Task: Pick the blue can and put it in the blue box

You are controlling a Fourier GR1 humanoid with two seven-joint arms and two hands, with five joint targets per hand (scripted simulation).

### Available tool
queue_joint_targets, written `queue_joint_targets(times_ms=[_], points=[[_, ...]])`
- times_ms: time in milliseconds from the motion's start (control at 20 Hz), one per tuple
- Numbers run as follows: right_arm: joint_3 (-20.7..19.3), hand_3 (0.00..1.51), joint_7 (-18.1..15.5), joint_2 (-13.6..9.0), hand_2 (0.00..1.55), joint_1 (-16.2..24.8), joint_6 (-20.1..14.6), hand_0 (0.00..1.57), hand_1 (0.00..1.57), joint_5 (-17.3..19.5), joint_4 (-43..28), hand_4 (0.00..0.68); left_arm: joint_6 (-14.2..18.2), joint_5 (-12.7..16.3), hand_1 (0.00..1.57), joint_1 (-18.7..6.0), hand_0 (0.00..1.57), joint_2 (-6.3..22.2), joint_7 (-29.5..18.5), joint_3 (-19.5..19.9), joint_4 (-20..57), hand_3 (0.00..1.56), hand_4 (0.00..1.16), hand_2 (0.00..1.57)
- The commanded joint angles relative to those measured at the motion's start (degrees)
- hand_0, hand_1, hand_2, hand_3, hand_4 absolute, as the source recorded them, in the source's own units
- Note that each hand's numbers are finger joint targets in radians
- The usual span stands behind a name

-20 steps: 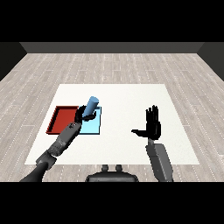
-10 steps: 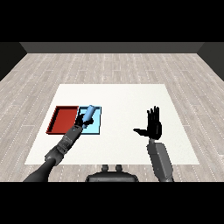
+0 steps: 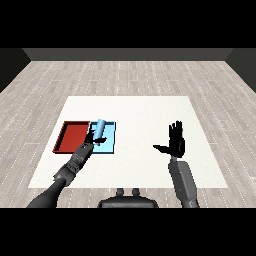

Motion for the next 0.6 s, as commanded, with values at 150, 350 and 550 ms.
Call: queue_joint_targets(times_ms=[150,350,550], points=[[0.6,0.0,-1.7,0.9,0.0,2.0,2.0,0.0,0.0,0.3,-1.3,0.0,-1.7,-1.8,0.0,-1.3,0.0,0.8,1.2,0.9,2.6,0.0,0.0,0.0],[-1.2,0.0,-0.2,-0.1,0.0,0.9,2.4,0.0,0.0,-1.3,-1.2,0.0,6.0,0.9,0.0,-0.8,0.0,0.3,-7.3,4.3,-1.8,0.0,0.0,0.0],[0.7,0.0,1.2,-0.9,0.0,0.7,2.2,0.0,0.0,1.1,-1.2,0.0,2.4,2.2,0.0,1.3,0.0,1.6,-19.2,6.8,-7.3,0.0,0.0,0.0]])
